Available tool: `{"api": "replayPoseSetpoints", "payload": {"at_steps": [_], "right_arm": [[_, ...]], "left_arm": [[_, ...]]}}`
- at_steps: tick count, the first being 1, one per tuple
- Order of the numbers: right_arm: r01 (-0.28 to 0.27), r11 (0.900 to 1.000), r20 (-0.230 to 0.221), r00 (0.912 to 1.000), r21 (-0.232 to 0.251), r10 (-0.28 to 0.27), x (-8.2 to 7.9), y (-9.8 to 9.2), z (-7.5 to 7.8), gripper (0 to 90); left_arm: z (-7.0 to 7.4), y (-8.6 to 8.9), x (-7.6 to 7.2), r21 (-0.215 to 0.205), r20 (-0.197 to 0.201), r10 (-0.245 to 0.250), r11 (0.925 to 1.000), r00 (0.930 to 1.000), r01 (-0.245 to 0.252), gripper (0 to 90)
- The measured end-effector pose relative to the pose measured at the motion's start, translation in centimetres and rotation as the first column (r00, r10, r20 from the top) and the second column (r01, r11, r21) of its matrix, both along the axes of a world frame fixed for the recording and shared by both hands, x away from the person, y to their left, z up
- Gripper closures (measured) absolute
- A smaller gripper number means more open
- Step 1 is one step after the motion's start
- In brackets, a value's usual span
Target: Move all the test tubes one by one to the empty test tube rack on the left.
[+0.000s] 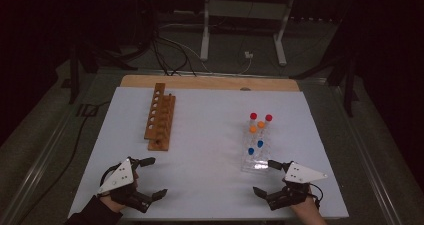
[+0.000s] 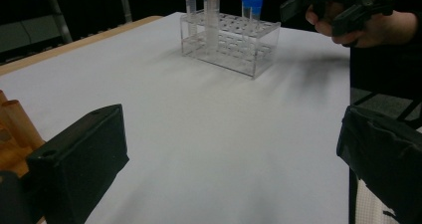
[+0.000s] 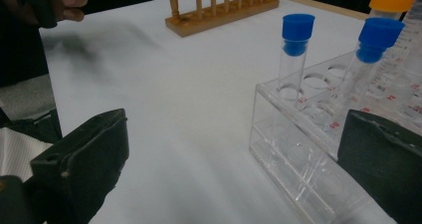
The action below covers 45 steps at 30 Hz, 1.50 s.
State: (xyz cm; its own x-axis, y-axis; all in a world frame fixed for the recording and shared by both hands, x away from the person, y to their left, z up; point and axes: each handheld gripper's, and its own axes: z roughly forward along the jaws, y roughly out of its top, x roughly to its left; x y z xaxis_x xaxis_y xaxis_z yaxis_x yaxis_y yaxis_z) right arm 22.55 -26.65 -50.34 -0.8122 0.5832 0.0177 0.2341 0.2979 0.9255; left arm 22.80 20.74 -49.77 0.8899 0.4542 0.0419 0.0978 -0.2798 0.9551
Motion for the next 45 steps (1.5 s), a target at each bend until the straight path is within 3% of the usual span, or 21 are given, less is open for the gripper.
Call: {"api": "replayPoseSetpoints", "payload": {"at_steps": [3, 11, 19, 24, 34, 43, 45], "right_arm": [[0.0, 1.0, 0.019, 0.9998, -0.01, 0.0, -0.1, 0.2, 0.1, 0.0], [-0.004, 1.0, -0.002, 1.0, -0.017, 0.004, 0.0, 0.2, 0.2, 0.0], [-0.023, 1.0, 0.003, 0.9997, 0.012, 0.023, -0.6, 0.3, 1.9, 0.0], [0.009, 0.999, 0.013, 0.9999, 0.044, -0.009, -0.7, 0.3, 3.2, 0.0], [0.065, 0.996, 0.045, 0.9966, 0.06, -0.068, -0.5, 0.4, 5.3, 0.0], [0.138, 0.989, 0.05, 0.9887, 0.057, -0.141, 0.1, 0.6, 6.0, 0.0], [0.174, 0.983, 0.051, 0.983, 0.049, -0.177, 0.5, 0.7, 6.1, 0.0]], "left_arm": [[0.0, 0.0, 0.0, 0.001, 0.002, 0.002, 1.0, 1.0, -0.002, 0.4], [0.0, 0.0, 0.0, 0.002, 0.001, 0.003, 1.0, 1.0, -0.003, 0.4], [0.0, 0.1, 0.0, 0.0, -0.001, 0.006, 1.0, 1.0, -0.006, 0.4], [0.0, 0.1, 0.0, -0.003, 0.0, 0.006, 1.0, 1.0, -0.006, 0.4], [0.0, 0.0, 0.1, -0.005, 0.0, 0.006, 1.0, 1.0, -0.006, 0.4], [0.0, 0.0, 0.1, -0.007, 0.0, 0.007, 1.0, 1.0, -0.007, 0.5], [0.0, 0.0, 0.1, -0.008, -0.001, 0.007, 0.9999, 1.0, -0.007, 0.4]]}}
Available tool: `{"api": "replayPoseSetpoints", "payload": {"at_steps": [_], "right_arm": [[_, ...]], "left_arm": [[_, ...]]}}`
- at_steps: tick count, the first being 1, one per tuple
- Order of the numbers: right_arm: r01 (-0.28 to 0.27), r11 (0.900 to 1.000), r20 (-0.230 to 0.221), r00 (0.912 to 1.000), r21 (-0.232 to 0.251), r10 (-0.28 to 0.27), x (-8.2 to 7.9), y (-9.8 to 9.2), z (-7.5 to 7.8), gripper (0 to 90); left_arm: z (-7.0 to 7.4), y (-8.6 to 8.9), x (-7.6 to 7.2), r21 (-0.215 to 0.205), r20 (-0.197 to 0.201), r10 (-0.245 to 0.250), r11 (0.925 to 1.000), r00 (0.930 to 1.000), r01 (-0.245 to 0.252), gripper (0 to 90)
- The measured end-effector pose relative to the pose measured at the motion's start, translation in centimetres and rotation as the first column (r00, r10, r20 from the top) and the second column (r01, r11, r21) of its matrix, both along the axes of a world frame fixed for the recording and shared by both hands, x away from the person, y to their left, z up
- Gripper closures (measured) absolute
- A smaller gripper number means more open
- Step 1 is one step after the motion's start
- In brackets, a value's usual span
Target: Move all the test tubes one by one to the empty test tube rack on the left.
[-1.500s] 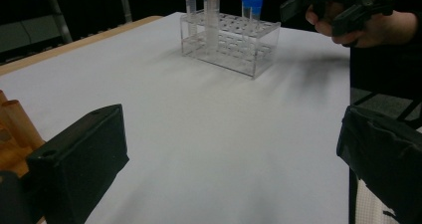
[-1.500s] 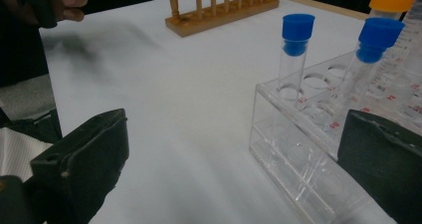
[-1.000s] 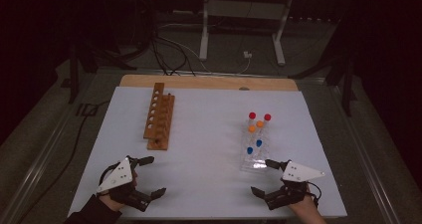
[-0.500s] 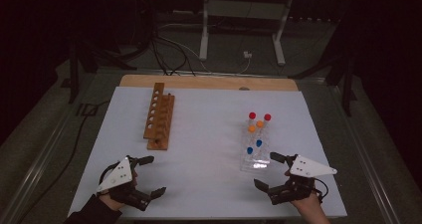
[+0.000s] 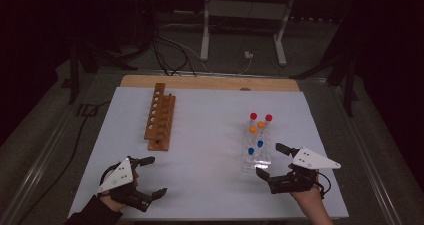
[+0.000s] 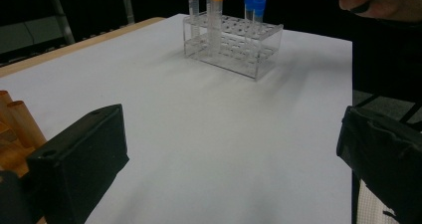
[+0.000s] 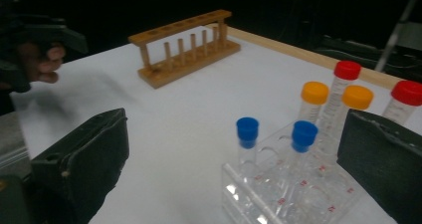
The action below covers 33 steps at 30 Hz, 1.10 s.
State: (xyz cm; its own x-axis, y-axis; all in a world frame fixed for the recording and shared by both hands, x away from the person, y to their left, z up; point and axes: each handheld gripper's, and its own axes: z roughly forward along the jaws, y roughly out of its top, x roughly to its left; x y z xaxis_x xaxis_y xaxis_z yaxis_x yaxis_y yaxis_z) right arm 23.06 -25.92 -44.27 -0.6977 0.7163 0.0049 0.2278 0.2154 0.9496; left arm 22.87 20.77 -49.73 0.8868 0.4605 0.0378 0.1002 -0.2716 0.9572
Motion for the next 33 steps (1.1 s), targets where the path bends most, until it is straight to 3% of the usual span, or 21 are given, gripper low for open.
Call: {"api": "replayPoseSetpoints", "payload": {"at_steps": [9, 17, 19, 24, 26, 28, 33], "right_arm": [[0.103, 0.995, -0.033, 0.9942, -0.002, -0.103, 1.7, -0.3, -0.1, 0.0], [0.176, 0.982, -0.065, 0.9816, -0.063, -0.18, 2.4, 0.1, -1.1, 6.3], [0.179, 0.98, -0.078, 0.9795, -0.086, -0.186, 2.4, 0.4, -1.4, 15.5], [0.165, 0.979, -0.102, 0.9789, -0.122, -0.177, 2.4, 1.1, -2.0, 21.5], [0.161, 0.978, -0.132, 0.975, -0.134, -0.179, 2.5, 1.6, -2.5, 29.8], [0.158, 0.978, -0.144, 0.9736, -0.136, -0.177, 2.5, 1.7, -2.6, 32.5], [0.138, 0.981, -0.181, 0.9701, -0.135, -0.161, 2.6, 2.0, -2.9, 52.3]], "left_arm": [[0.0, 0.0, 0.0, 0.001, -0.001, 0.001, 1.0, 1.0, -0.001, 0.4], [0.0, 0.0, 0.0, 0.006, 0.004, -0.002, 1.0, 1.0, 0.002, 0.5], [0.0, 0.0, 0.0, 0.007, 0.004, -0.003, 1.0, 1.0, 0.003, 0.5], [0.0, 0.0, 0.0, 0.007, 0.002, -0.003, 1.0, 1.0, 0.003, 0.4], [0.0, 0.0, 0.0, 0.007, 0.003, -0.003, 1.0, 1.0, 0.003, 0.4], [0.0, 0.0, 0.0, 0.01, 0.005, -0.003, 1.0, 1.0, 0.002, 0.4], [0.0, 0.0, 0.0, 0.01, 0.005, -0.003, 0.9999, 1.0, 0.003, 0.4]]}}
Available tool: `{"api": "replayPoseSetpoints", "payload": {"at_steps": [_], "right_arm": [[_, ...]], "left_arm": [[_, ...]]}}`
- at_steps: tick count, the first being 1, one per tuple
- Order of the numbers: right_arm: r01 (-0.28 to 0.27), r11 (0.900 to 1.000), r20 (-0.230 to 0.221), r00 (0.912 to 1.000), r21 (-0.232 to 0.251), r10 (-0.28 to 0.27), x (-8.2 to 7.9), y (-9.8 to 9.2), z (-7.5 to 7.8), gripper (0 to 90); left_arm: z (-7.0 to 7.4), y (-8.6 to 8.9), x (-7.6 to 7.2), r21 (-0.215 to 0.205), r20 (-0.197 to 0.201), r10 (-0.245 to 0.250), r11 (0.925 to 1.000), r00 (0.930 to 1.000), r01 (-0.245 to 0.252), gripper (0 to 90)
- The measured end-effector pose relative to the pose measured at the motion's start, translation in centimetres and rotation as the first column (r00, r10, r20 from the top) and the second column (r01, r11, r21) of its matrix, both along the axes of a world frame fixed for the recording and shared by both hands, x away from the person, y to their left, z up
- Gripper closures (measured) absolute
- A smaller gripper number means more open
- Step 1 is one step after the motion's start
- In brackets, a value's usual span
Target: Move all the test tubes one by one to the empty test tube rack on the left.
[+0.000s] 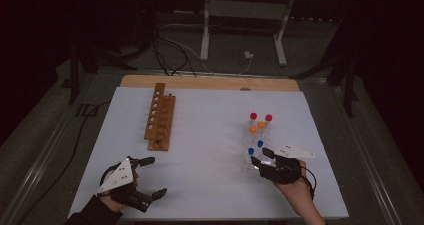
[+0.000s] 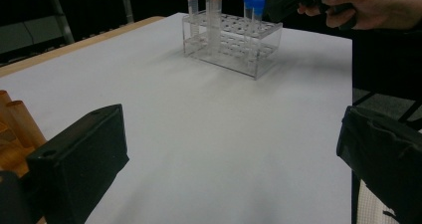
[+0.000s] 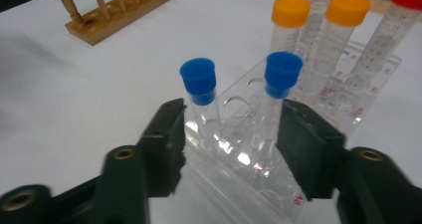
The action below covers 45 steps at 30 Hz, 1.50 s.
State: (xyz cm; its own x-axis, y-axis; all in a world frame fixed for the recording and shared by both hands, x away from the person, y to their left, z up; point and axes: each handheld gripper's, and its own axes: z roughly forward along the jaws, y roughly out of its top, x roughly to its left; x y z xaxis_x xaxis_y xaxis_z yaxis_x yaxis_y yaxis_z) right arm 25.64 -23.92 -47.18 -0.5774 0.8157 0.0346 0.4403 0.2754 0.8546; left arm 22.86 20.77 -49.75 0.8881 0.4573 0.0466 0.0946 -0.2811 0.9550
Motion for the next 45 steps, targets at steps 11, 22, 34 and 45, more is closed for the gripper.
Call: {"api": "replayPoseSetpoints", "payload": {"at_steps": [11, 22, 34, 45], "right_arm": [[-0.03, 0.999, -0.022, 0.9993, -0.027, 0.03, 0.4, 0.9, -0.3, 71.7], [-0.03, 0.998, -0.025, 0.9993, -0.048, 0.029, 0.8, 1.5, -0.5, 76.8], [-0.031, 0.999, 0.028, 0.9991, -0.043, 0.032, 0.1, 1.4, 1.0, 77.2], [-0.06, 0.998, 0.14, 0.9883, -0.013, 0.061, -1.1, 1.6, 4.7, 77.2]], "left_arm": [[0.0, -0.1, 0.0, 0.0, -0.002, -0.001, 1.0, 1.0, 0.001, 0.4], [-0.1, -0.1, 0.0, 0.001, -0.004, -0.001, 1.0, 1.0, 0.001, 0.4], [0.0, -0.2, 0.0, 0.024, -0.021, 0.023, 0.9995, 0.9995, -0.023, 0.4], [0.3, -0.4, 0.0, 0.016, -0.022, -0.013, 0.9998, 0.9997, 0.014, 0.5]]}}
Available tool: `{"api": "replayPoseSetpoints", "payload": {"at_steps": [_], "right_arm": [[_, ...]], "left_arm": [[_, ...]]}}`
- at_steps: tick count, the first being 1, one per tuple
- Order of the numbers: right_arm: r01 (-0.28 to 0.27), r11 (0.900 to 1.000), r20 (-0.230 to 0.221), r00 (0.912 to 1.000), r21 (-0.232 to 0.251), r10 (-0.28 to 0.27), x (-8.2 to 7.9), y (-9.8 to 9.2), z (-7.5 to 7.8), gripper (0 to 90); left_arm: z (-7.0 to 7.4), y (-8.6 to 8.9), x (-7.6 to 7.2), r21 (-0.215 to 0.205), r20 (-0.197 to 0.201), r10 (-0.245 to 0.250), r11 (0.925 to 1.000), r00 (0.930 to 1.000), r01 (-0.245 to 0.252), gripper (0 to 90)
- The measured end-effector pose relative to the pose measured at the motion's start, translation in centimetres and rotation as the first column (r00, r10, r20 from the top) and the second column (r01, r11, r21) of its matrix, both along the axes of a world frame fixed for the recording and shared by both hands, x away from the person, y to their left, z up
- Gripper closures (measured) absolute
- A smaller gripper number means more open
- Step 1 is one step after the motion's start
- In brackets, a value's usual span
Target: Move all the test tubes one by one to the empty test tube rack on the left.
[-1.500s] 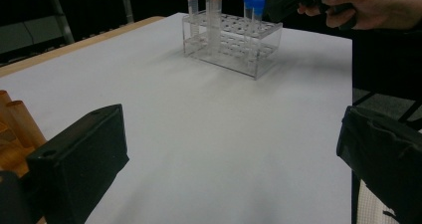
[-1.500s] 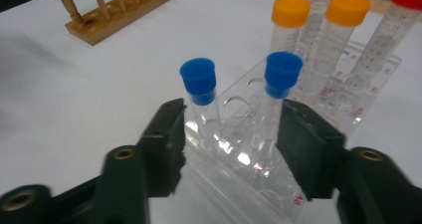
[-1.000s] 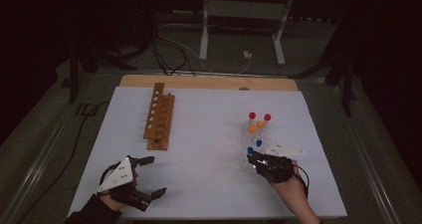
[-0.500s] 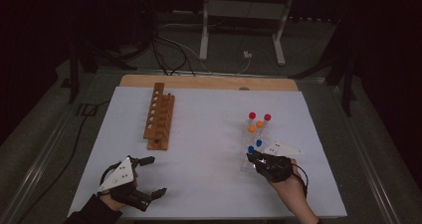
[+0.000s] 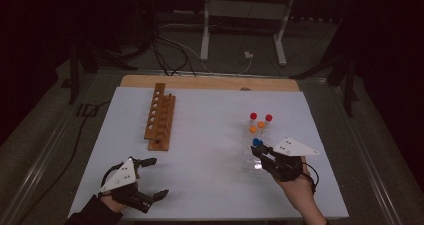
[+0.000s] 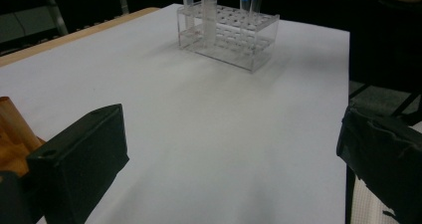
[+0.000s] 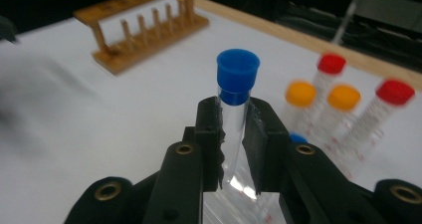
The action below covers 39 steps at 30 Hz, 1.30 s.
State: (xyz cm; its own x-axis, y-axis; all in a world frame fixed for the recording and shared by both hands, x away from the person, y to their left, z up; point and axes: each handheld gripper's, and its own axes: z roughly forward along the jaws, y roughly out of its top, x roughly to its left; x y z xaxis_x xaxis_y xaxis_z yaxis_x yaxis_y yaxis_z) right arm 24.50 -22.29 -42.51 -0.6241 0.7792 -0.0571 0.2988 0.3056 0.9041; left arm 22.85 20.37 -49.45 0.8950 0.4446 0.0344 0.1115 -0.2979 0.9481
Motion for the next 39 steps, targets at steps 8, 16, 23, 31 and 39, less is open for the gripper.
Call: {"api": "replayPoseSetpoints", "payload": {"at_steps": [8, 16, 23, 31, 39], "right_arm": [[-0.096, 0.995, 0.002, 0.9954, -0.007, 0.096, 0.2, 3.0, 0.2, 77.2], [-0.154, 0.988, -0.038, 0.9876, -0.029, 0.153, 0.0, 4.9, -1.4, 77.2], [-0.205, 0.978, -0.081, 0.9762, -0.044, 0.201, -0.3, 6.1, -2.8, 77.2], [-0.234, 0.971, -0.091, 0.9691, -0.043, 0.229, -0.7, 6.9, -3.2, 77.2], [-0.245, 0.968, -0.099, 0.9657, -0.044, 0.24, -0.9, 7.2, -3.4, 77.2]], "left_arm": [[1.6, -1.2, -0.2, -0.028, -0.033, -0.034, 0.9991, 0.9989, 0.033, 0.5], [3.6, -2.6, 0.1, -0.056, -0.035, -0.081, 0.9953, 0.9961, 0.079, 0.5], [5.0, -4.7, 0.9, -0.056, -0.038, -0.131, 0.9901, 0.9907, 0.129, 0.6], [5.7, -7.3, 2.2, -0.062, -0.068, -0.135, 0.9895, 0.9886, 0.13, 1.9], [5.9, -9.1, 3.2, -0.07, -0.085, -0.148, 0.9873, 0.9852, 0.143, 7.4]]}}
